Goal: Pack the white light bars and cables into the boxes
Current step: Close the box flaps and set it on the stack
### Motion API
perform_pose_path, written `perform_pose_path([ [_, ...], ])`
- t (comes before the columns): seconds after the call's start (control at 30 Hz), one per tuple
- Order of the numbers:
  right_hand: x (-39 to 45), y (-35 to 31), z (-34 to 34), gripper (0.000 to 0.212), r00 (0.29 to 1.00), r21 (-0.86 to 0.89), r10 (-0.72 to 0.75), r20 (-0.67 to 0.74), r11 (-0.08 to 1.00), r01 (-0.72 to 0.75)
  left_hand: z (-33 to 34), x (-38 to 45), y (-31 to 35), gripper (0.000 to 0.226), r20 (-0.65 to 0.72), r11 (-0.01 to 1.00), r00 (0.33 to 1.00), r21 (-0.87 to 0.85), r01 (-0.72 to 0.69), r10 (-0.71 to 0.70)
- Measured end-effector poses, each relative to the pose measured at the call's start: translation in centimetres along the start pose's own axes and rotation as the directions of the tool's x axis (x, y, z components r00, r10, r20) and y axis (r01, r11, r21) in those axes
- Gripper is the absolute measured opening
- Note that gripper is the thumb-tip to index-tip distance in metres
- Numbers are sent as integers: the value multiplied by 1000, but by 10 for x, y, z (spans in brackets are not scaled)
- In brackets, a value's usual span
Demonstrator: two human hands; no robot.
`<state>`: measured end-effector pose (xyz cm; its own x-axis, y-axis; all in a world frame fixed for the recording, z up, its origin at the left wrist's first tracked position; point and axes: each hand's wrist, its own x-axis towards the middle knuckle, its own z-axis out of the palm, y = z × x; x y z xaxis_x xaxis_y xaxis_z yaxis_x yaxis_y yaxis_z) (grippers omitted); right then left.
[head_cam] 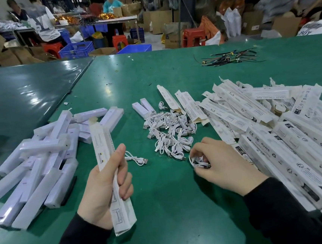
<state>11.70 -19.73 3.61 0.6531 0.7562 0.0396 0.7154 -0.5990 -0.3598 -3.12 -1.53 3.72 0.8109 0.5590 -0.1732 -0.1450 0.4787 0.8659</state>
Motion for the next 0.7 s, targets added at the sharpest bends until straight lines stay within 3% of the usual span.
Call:
perform_pose_path([
  [0.17, -1, -4, 0, 28, 993, 66, -117, 7, 991, 116, -3, 2, 0, 30, -46, 999, 998, -3, 52, -52],
  [0.27, -2, -10, 5, 25, 972, 121, -188, -140, 971, 205, -3, 2, -3, 31, -56, 989, 998, 143, 45, -37],
  [0.33, -3, -18, 10, 25, 948, 271, -176, -266, 930, 249, -1, 2, -7, 34, -63, 973, 996, 221, 69, -57],
  [0.4, -5, -28, 14, 30, 930, 497, -83, -358, 826, 264, 2, 1, -10, 35, -53, 959, 995, 268, 96, -85],
  [0.47, -7, -36, 16, 32, 937, 693, 14, -350, 676, 249, 4, -1, -13, 34, -43, 951, 995, 291, 102, -93],
  [0.57, -7, -39, 14, 28, 965, 848, 87, -246, 502, 171, 5, -3, -14, 28, -41, 941, 999, 337, 28, -15],
  [0.7, -6, -42, 10, 27, 993, 956, 106, -52, 294, 19, 6, -8, -11, 47, 67, 915, 990, 377, -143, 127],
])
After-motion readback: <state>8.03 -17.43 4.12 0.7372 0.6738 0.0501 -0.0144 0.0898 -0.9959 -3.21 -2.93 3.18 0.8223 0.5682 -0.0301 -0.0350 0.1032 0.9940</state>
